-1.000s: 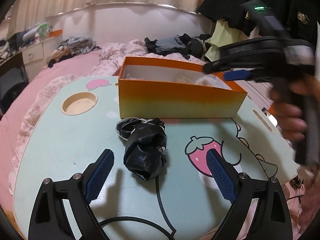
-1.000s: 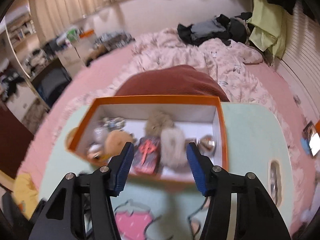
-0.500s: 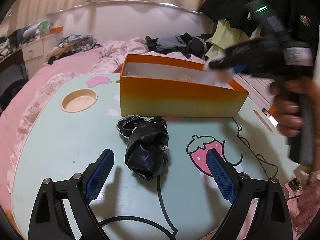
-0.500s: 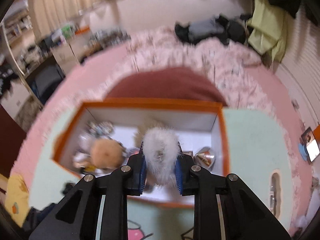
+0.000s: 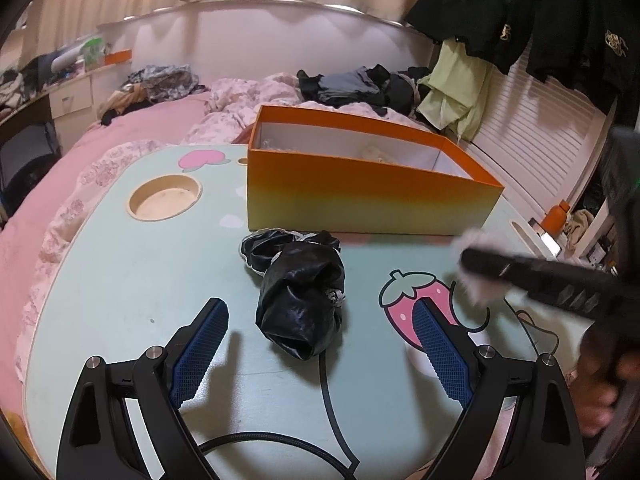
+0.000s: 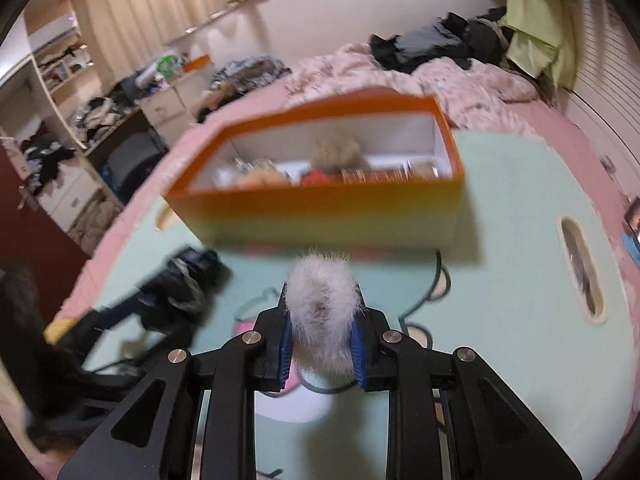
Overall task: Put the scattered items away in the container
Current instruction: 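Reach into the orange box and grasp the white fluffy pompom with the right tool, then set the white pompom on the table with the right tool while the left tool reaches into the box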
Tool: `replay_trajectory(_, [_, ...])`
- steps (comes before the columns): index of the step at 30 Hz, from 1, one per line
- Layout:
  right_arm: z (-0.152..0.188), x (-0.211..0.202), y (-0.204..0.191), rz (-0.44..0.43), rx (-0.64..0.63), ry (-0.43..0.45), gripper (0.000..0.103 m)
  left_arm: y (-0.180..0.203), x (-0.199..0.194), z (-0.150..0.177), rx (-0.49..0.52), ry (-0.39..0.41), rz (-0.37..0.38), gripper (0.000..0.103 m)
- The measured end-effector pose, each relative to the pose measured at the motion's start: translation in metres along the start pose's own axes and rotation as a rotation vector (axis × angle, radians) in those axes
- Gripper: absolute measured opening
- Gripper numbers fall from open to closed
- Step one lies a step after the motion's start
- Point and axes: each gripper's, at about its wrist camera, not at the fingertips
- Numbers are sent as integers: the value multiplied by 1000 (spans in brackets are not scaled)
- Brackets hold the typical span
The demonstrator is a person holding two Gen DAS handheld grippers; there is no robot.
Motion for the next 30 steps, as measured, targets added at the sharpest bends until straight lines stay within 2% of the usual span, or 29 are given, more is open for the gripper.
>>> replay_trajectory(2, [6,8,-2,21,-5,1,27,-1,-1,0,-2,0,-3,93])
replay_trajectory(5, [15,3,1,-26,40,44,41,-4,-3,-1,-10,7,-7,93])
replay_trajectory(6, [18,-5,2,-47,52,82,55,-5,-4,-3,-12,11,-8,93])
replay_trajectory(7, [20,-14,2,-52,57,129,73,-6,-6,-5,-10,16,-9,93])
replay_trajectory(9, [26,-35,0,-34,51,236,88,-5,-11,-12,-1,36,-22,93])
replay_trajectory(11, [30,-46,-3,-52,45,284,88,-2,-17,-26,19,60,-29,93])
replay_trajectory(15, [31,-44,0,-54,79,266,88,12,-30,-71,80,125,-23,93])
replay_trajectory(17, [32,-38,3,-67,96,237,88,16,-25,-103,79,107,-8,93])
replay_trajectory(19, [34,-37,5,-38,116,234,88,19,-14,-127,71,81,26,93])
replay_trajectory(22, [39,-46,10,-4,136,280,88,32,16,-157,105,17,52,93])
replay_trajectory(24, [40,-50,12,-6,138,303,88,43,45,-169,120,-71,36,89])
replay_trajectory(27, [40,-52,14,-4,145,306,88,57,84,-171,133,-189,46,84])
replay_trajectory(30, [39,-49,17,-8,161,284,88,70,122,-165,149,-305,0,83])
Point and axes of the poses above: each gripper's, at about its wrist camera, not at the fingertips, and x roughly the way its jaws point, y to its right, z to its underside, and after that the axes turned 2 degrees about y, right-handed
